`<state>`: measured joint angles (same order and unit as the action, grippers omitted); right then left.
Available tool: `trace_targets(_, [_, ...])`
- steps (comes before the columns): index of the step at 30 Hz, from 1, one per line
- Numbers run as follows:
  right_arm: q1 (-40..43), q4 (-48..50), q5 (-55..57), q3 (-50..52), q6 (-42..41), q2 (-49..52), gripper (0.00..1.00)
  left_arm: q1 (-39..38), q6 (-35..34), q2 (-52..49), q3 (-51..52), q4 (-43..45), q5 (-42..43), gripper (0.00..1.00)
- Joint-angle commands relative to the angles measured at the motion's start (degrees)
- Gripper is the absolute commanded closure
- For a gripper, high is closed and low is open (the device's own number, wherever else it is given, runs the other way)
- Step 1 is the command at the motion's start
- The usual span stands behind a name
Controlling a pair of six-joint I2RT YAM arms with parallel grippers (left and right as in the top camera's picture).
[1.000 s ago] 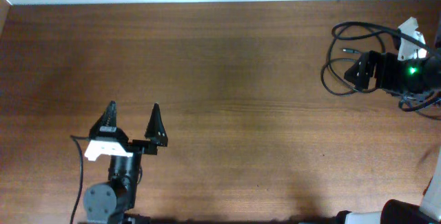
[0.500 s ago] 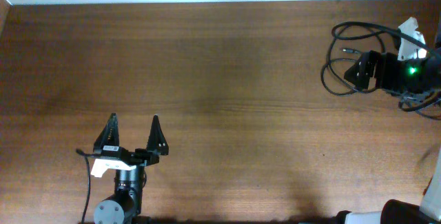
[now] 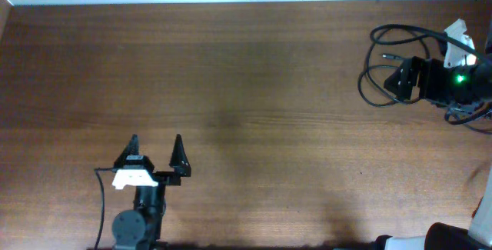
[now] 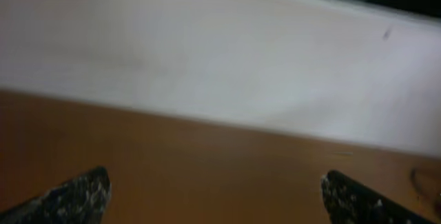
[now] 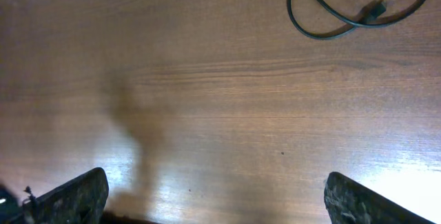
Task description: Untangle cables
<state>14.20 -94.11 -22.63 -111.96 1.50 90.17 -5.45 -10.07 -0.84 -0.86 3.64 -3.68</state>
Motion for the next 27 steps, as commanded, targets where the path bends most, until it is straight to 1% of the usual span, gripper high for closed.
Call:
trace_targets(1, [-0.04,0.02,-0.74,-0.63,0.00,-0.44,0.01,0.44,2.45,0.57,0.35,-8.85,-0.04,0.01])
trace_targets(2, [-0.04,0.04,-0.74,-0.63,0.02,-0.44,0.01,0.48,6.80,0.57,0.33,-8.61,2.67,0.01])
trace_targets(3, [-0.04,0.02,-0.74,-0.63,0.02,-0.44,0.01,0.48,9.22,0.57,0.33,-8.52,4.28,0.01])
trace_targets(4, [-0.04,0.04,-0.74,-0.63,0.02,-0.44,0.01,0.48,9.99,0.57,0.33,-8.48,4.55,0.01])
trace_targets(27, [-0.04,0.02,-0.74,-0.66,0.00,-0.44,0.01,0.63,10.10,0.55,0.33,-8.46,4.35,0.01])
